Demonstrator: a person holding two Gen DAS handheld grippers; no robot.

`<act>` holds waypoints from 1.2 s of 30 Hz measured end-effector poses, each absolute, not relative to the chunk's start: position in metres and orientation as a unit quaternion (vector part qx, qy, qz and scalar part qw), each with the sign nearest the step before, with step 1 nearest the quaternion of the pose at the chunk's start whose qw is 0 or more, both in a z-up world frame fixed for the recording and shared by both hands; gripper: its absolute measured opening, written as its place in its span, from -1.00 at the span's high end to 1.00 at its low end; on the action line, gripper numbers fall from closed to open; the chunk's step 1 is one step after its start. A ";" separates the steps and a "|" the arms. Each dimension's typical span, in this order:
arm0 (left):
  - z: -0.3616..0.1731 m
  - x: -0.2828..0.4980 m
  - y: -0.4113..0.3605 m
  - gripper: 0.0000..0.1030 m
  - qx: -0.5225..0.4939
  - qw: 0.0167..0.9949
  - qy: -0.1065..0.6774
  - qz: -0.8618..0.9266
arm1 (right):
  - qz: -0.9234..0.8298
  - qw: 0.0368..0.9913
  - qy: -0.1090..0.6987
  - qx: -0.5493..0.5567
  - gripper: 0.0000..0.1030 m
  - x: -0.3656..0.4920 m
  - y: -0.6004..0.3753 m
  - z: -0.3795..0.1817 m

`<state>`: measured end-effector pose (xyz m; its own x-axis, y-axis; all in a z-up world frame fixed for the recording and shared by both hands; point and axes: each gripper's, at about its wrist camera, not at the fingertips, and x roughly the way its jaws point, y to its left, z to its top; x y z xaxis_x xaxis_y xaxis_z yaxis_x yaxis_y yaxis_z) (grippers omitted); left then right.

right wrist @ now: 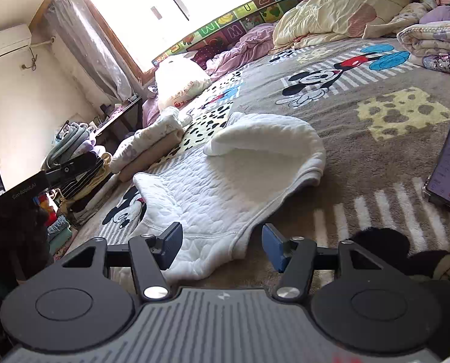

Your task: Fold clothes

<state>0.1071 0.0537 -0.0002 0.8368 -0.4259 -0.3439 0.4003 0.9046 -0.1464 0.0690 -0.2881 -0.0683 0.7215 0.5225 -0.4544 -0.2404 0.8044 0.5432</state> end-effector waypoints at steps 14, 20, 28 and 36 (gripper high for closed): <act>-0.087 0.098 0.074 -0.41 -0.138 0.899 0.374 -0.182 | 0.102 0.931 0.273 0.219 -0.23 0.130 -0.286 -0.102; -0.101 0.096 0.072 -0.14 -0.104 0.895 0.389 -0.189 | 0.124 0.930 0.280 0.202 -0.37 0.128 -0.278 -0.104; -0.072 0.085 0.085 0.81 -0.066 0.922 0.348 -0.158 | 0.130 0.928 0.280 0.208 -0.47 0.124 -0.276 -0.103; -0.024 0.094 0.096 0.83 0.096 0.947 0.301 -0.058 | 0.158 0.920 0.293 0.206 -0.47 0.122 -0.272 -0.104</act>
<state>0.0937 0.0962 -0.0242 0.8123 -0.0521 -0.5808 0.1680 0.9747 0.1476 0.1221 -0.2720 -0.1038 0.7780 0.4116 -0.4746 -0.1704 0.8655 0.4711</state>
